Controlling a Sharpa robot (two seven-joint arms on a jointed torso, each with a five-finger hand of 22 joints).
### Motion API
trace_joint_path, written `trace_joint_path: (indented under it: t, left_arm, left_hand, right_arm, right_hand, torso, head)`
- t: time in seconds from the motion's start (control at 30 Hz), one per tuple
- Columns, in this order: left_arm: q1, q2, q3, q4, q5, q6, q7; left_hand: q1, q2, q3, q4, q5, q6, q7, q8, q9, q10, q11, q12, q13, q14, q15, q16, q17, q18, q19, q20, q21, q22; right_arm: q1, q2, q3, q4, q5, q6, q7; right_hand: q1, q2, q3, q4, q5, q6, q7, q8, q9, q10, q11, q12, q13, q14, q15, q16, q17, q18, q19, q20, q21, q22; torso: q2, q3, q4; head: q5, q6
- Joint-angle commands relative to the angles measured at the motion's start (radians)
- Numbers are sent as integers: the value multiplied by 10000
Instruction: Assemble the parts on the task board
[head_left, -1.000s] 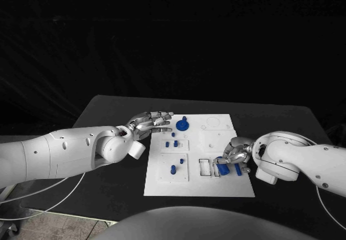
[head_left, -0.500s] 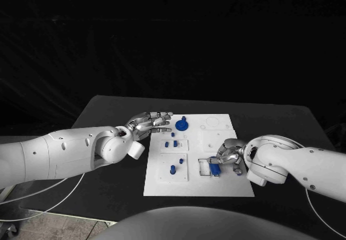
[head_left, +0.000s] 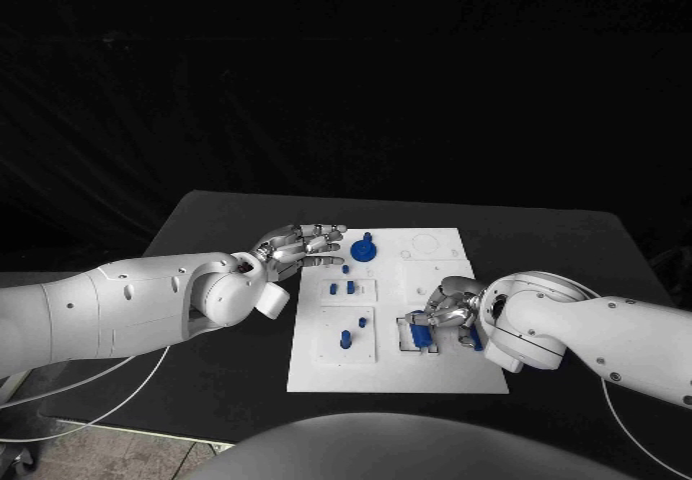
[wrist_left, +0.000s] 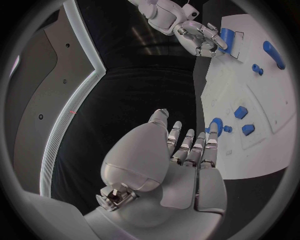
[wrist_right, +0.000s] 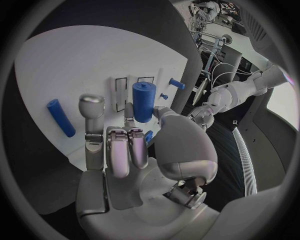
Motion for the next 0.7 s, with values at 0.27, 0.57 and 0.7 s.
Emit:
trace_joint_path:
  t: [0.27, 0.57, 0.7]
  left_arm:
    - [-30, 46, 7, -22, -48, 281, -49]
    - [-34, 71, 7, -47, -48, 314, -121]
    - [-36, 76, 7, -56, -48, 329, -148]
  left_hand:
    - [142, 12, 63, -70, 63, 44, -3, 43, 6, 67, -6, 37, 1, 106, 19, 53, 15, -177, 96, 10, 40, -19]
    - [180, 11, 102, -122, 105, 66, 11, 53, 7, 76, -10, 36, -1, 106, 22, 61, 12, -190, 110, 7, 45, -22]
    - [194, 10, 116, -141, 121, 71, 19, 55, 7, 79, -13, 35, -2, 105, 23, 63, 11, -194, 114, 6, 47, -26]
  right_arm:
    - [-99, 76, 3, -14, -223, 542, -156]
    - [-152, 165, 3, -57, -281, 611, -203]
    - [-160, 186, 3, -69, -306, 579, -218]
  right_hand:
    - [-257, -46, 1919, -2017, -1007, -43, 14, -176, -331, 1051, 108, 38, 2633, 973, 105, -87, 2387, 31, -54, 110, -197, 707]
    - [-550, -76, 1621, -1746, -1808, 26, 37, -217, -496, 1051, 133, 38, 2633, 966, 128, -103, 2355, 38, -72, 140, -240, 703]
    - [-674, 6, 1540, -1592, -1962, 49, 48, -223, -550, 1051, 144, 38, 2633, 962, 137, -114, 2334, 41, -74, 147, -266, 699]
  torso:
    - [-1, -3, -1]
    - [-6, -1, 4]
    - [-2, -3, 6]
  head:
    - [0, 2]
    - [3, 2]
    - [-1, 2]
